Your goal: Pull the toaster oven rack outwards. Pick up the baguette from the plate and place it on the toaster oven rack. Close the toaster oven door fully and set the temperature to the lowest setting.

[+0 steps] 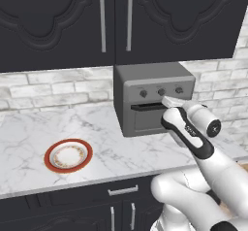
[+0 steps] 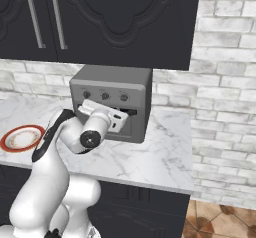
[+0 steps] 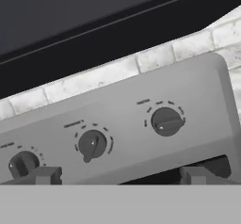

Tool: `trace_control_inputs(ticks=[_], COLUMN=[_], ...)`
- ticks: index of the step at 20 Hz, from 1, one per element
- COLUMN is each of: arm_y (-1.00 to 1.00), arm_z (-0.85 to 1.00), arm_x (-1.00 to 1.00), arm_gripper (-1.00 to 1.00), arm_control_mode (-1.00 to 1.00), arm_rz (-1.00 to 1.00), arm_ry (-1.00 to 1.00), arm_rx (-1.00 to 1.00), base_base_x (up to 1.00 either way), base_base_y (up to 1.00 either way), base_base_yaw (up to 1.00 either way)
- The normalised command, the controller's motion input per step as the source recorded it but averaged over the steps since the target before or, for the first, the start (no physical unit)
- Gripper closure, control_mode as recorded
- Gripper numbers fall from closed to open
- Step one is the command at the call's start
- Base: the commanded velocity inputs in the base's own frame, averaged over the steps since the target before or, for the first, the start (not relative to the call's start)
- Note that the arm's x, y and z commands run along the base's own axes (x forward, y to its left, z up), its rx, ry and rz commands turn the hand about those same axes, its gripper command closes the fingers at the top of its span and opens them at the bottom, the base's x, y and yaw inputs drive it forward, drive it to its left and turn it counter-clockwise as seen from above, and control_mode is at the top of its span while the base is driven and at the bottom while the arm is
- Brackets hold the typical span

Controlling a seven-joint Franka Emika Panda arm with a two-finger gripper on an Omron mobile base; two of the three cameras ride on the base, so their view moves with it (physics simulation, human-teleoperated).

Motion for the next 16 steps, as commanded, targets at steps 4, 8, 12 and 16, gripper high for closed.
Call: trace_control_inputs(ticks=[4, 8, 12, 16], arm_y=[0.01, 0.0, 0.0, 0.01], arm_z=[0.0, 0.0, -0.04, -0.13], arm_x=[0.01, 0.0, 0.0, 0.0], arm_gripper=[-1.0, -1.0, -1.0, -1.0], arm_control_mode=[-1.0, -1.0, -1.0, -1.0], arm_rz=[0.0, 0.0, 0.0, 0.0], arm_ry=[-0.02, -0.02, 0.0, 0.0], arm_rx=[0.0, 0.0, -0.01, -0.03], base_base_x=[0.0, 0.0, 0.0, 0.0], base_base_y=[0.0, 0.0, 0.0, 0.0], base_base_yaw=[0.0, 0.0, 0.0, 0.0])
